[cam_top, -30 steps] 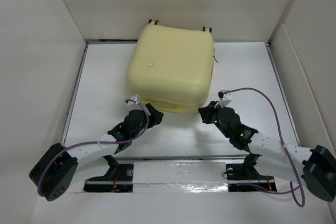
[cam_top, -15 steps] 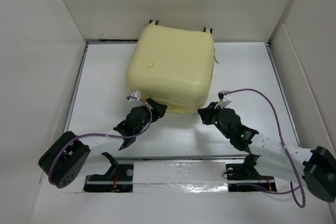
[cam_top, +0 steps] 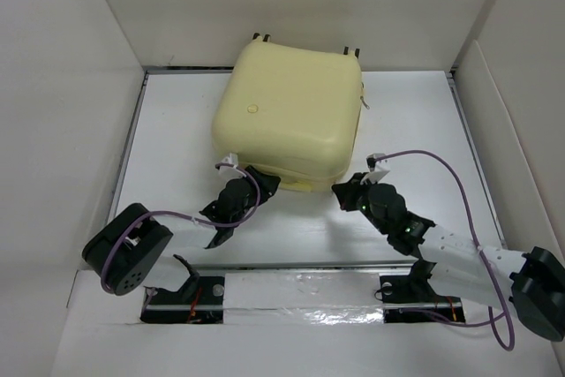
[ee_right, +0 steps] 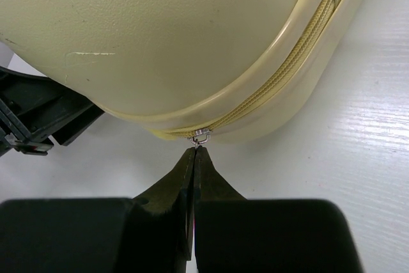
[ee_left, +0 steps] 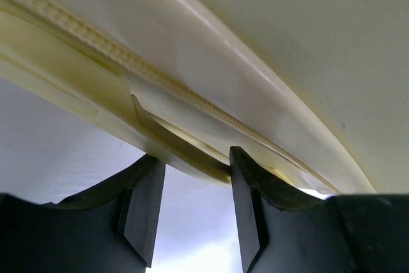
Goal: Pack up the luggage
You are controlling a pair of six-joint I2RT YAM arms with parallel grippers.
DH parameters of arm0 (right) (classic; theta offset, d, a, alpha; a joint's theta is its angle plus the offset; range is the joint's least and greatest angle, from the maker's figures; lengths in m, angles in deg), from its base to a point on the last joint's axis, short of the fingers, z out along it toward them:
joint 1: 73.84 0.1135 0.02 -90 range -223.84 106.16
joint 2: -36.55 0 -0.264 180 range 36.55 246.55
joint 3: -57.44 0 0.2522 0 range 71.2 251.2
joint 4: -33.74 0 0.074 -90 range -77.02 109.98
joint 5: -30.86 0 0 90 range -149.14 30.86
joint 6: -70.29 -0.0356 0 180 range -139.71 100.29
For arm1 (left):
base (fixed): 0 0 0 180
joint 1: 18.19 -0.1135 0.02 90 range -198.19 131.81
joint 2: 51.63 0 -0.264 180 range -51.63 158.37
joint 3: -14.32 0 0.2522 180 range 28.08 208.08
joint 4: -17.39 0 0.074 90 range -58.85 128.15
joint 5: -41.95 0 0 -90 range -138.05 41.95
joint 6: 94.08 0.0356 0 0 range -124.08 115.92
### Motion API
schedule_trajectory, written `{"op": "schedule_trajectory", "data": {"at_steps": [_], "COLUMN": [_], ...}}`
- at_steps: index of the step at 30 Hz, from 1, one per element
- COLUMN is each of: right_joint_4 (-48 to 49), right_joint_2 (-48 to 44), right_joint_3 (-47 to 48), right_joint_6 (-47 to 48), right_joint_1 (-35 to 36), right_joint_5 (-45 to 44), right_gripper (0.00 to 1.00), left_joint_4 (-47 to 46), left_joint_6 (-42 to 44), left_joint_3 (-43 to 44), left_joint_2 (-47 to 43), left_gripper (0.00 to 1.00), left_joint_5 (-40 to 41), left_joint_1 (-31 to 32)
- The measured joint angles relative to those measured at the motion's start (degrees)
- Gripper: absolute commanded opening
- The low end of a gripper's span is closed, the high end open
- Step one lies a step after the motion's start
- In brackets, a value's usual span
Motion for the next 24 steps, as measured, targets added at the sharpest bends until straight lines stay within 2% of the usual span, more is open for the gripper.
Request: {"op": "schedule_trajectory", "data": {"at_steps": [5,8,13,18,20,24], "right_joint_4": [3.6,5.8,2.3,1.2,-0.7,-0.5], "right_joint_2": [3.8,9.5,19.9,23.8,24.0,20.6], "right_joint_3": [0.1,2.8,12.1,15.9,17.1,15.4], "right_joint_6": [-0.2,-0.3,1.4,2.4,2.8,2.4], "right_joint_1": [1.6,5.1,12.8,15.8,16.9,17.2], "right_joint_5": [-1.1,-6.4,-17.4,-18.7,-19.2,-15.9], "right_gripper": [0.00,0.00,0.00,0.00,0.00,0.00], "left_joint_4": [-3.1,-6.5,-11.7,-12.6,-12.3,-10.0], "left_joint_6": [0.0,0.0,0.0,0.3,0.7,1.7], "left_joint_3": [-0.7,-0.9,-0.9,-0.9,-0.9,-1.7], "left_joint_2": [1.4,3.9,7.6,8.2,7.7,4.7], "left_gripper": [0.00,0.00,0.00,0.00,0.00,0.00], "left_joint_5": [4.3,7.9,16.8,21.8,22.3,17.2], "left_joint_1": [2.8,4.0,4.0,3.9,3.4,1.3]}}
